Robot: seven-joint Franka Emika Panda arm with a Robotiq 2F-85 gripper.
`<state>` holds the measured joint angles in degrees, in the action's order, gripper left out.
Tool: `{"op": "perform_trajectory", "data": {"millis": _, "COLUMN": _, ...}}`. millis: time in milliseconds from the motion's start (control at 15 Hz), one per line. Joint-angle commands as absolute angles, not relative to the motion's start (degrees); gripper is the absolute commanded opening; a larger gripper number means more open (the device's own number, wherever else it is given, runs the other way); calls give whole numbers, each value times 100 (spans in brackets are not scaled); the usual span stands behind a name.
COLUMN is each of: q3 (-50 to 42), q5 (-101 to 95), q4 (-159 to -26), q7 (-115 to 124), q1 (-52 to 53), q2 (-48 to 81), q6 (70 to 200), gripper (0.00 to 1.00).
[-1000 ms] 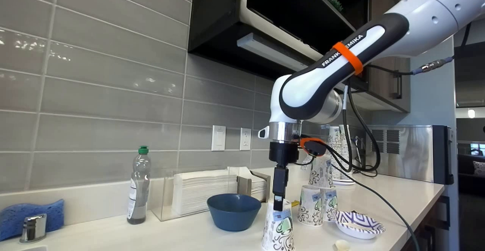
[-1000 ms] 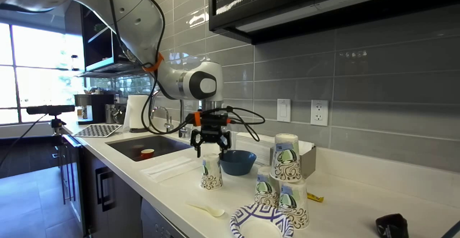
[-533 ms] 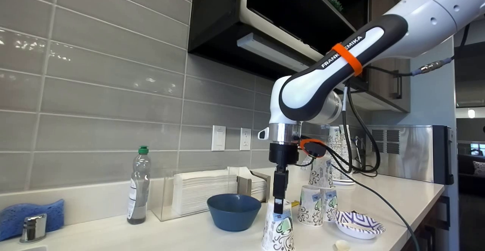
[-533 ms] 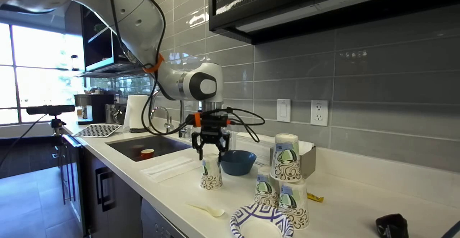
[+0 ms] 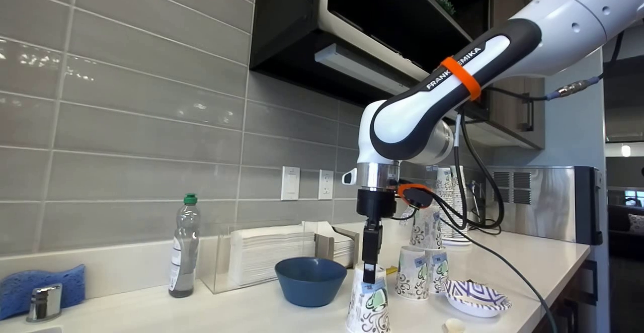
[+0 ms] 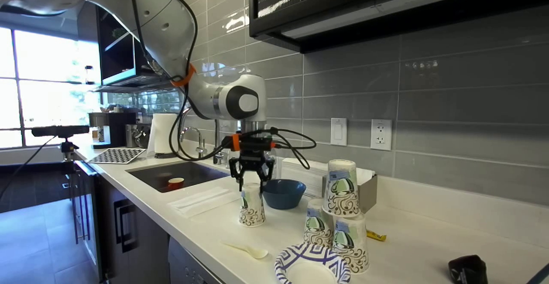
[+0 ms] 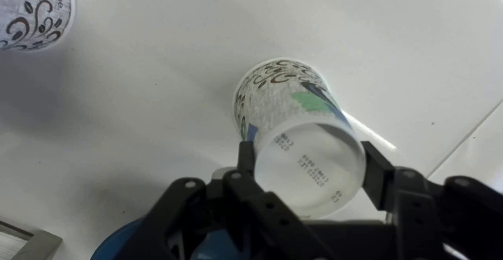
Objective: Stack three coffee cups into a pyramid then put the fourth coffee cup on top of the coffee cup at the top.
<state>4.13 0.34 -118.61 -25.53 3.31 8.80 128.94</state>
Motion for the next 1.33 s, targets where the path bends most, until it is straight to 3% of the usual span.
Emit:
{"op": "perform_trajectory", "data": {"millis": 0, "q3": 471, "q5": 103, "q4": -11773, "q7": -2676, "q1": 261, "q2": 803, "q6": 12848, "gripper": 49}}
{"op": "perform_trajectory", "data": {"millis": 133, "q3": 443, "q5": -30, "q4": -11722, "q7": -2589, "q1": 273, "q2": 673, "q6": 12745, "gripper": 41}}
{"op": "perform_trajectory", "data": {"millis": 667, "q3": 294, "q5": -759, "q4": -11387, "q7": -2183, "q1": 289, "q2": -279, "q6": 11834, "gripper": 41}}
{"op": "perform_trajectory", "data": {"millis": 733, "q3": 299, "q5": -504, "q4": -11440, "q7": -2347, "q1": 310, "q2": -25, "q6": 12112, "gripper": 66}}
{"op": "perform_trajectory", "data": {"millis": 1000, "q3": 271, "q5": -640, "q4": -11399, "q7": -2290, "q1": 318, "q2": -294, "q6": 11893, "gripper": 66}}
{"op": "perform_trajectory", "data": {"millis": 1067, "q3": 271, "q5": -643, "q4": -11399, "q7": -2288, "q1": 317, "q2": -285, "q6": 11893, "gripper": 41}}
{"op": "perform_trajectory", "data": {"millis": 1267, "q3": 282, "q5": -680, "q4": -11184, "q7": -2303, "q1": 328, "q2": -417, "q6": 11790, "gripper": 41}}
